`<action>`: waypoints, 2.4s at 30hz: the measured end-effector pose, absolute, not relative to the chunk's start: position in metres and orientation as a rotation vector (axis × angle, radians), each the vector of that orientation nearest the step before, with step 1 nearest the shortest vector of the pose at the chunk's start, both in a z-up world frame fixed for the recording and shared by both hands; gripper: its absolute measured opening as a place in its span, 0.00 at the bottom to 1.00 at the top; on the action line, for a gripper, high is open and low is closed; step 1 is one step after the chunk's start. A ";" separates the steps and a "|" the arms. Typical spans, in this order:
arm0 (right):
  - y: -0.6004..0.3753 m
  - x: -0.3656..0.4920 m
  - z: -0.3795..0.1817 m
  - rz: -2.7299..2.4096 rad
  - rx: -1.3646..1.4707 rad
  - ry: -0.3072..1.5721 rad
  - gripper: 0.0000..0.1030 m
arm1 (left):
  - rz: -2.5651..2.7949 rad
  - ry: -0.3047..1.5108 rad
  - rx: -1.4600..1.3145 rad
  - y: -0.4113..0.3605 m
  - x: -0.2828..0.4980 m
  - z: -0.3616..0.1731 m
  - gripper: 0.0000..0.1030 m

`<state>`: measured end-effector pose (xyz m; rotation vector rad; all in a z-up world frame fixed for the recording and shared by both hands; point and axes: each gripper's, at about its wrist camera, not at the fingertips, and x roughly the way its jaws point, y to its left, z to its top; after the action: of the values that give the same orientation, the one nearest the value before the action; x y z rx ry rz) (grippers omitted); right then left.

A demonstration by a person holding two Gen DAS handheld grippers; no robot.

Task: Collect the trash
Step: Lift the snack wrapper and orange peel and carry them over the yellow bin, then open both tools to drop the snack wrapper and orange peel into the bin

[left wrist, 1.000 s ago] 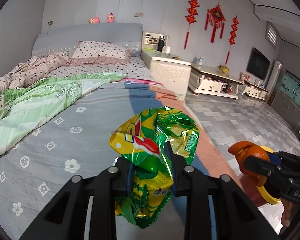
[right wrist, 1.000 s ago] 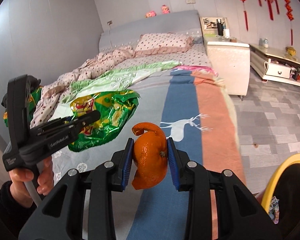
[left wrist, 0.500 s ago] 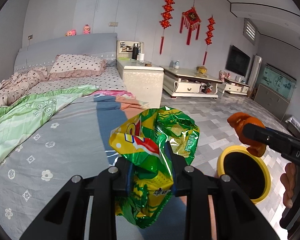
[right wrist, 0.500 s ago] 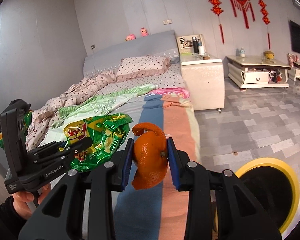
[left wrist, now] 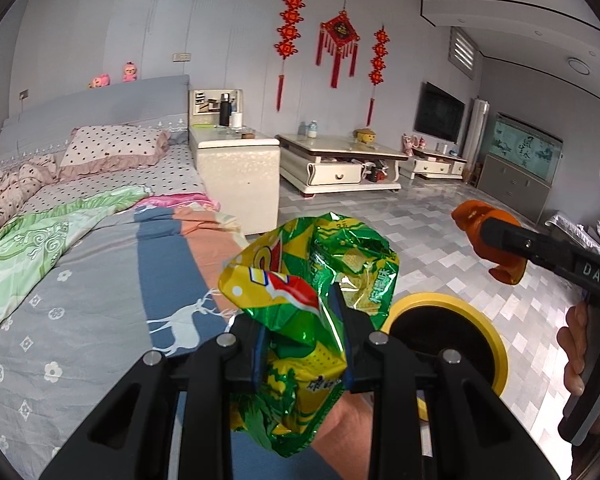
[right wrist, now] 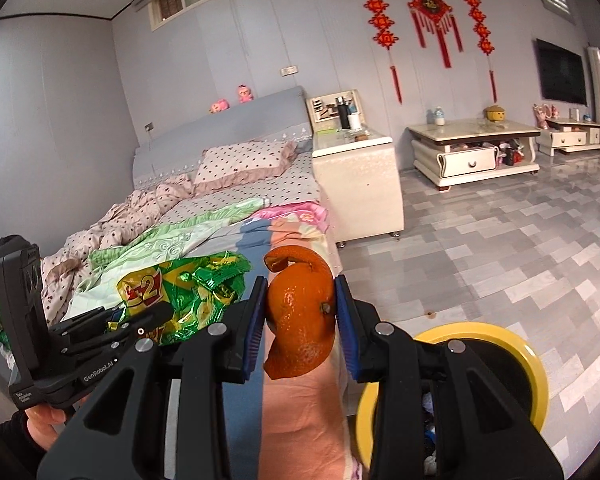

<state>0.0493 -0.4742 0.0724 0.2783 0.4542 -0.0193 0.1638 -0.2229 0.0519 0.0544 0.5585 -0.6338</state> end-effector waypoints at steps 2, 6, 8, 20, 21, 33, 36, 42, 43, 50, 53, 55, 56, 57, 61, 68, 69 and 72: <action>-0.488 0.043 0.073 -0.041 0.287 0.449 0.31 | -0.655 0.562 0.065 -0.236 0.161 0.051 0.25; -0.512 0.032 0.072 -0.078 0.300 0.449 0.31 | -0.689 0.575 0.073 -0.260 0.160 0.047 0.25; -0.525 0.027 0.069 -0.098 0.309 0.451 0.31 | -0.705 0.582 0.080 -0.271 0.160 0.043 0.25; -0.597 0.007 0.045 -0.207 0.366 0.470 0.32 | -0.811 0.643 0.145 -0.351 0.157 0.010 0.25; -0.602 0.007 0.043 -0.216 0.368 0.473 0.32 | -0.817 0.653 0.151 -0.358 0.158 0.005 0.25; -0.646 0.015 -0.010 -0.280 0.438 0.552 0.32 | -0.864 0.766 0.165 -0.398 0.158 -0.047 0.25; -0.652 0.021 -0.020 -0.294 0.455 0.567 0.33 | -0.869 0.788 0.160 -0.401 0.161 -0.056 0.25; -0.662 0.024 -0.033 -0.315 0.469 0.578 0.34 | -0.886 0.808 0.153 -0.406 0.165 -0.061 0.26; -0.662 0.024 -0.034 -0.323 0.471 0.574 0.35 | -0.886 0.808 0.151 -0.406 0.165 -0.061 0.27; -0.668 0.020 -0.033 -0.361 0.480 0.556 0.47 | -0.898 0.804 0.127 -0.400 0.162 -0.057 0.44; -0.668 0.018 -0.031 -0.370 0.478 0.549 0.48 | -0.892 0.792 0.125 -0.395 0.161 -0.053 0.46; -0.668 0.015 -0.029 -0.372 0.481 0.543 0.48 | -0.884 0.791 0.121 -0.390 0.162 -0.052 0.49; -0.668 0.014 -0.028 -0.375 0.481 0.540 0.49 | -0.885 0.791 0.115 -0.388 0.164 -0.051 0.53; -0.668 0.013 -0.027 -0.376 0.481 0.537 0.49 | -0.884 0.794 0.106 -0.386 0.164 -0.050 0.60; -0.663 0.010 -0.019 -0.370 0.475 0.524 0.50 | -0.863 0.776 0.088 -0.379 0.164 -0.042 0.63; -0.651 0.003 -0.005 -0.357 0.455 0.507 0.52 | -0.849 0.753 0.064 -0.365 0.157 -0.032 0.63; -0.649 0.002 -0.003 -0.353 0.452 0.507 0.52 | -0.848 0.751 0.056 -0.361 0.156 -0.030 0.64; -0.640 0.004 -0.001 -0.342 0.446 0.511 0.53 | -0.830 0.740 0.041 -0.347 0.157 -0.025 0.64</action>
<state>0.0036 -0.6404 -0.0006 0.4464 0.5106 -0.3416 0.1572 -0.3467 -0.0251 0.0409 0.7398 -0.8301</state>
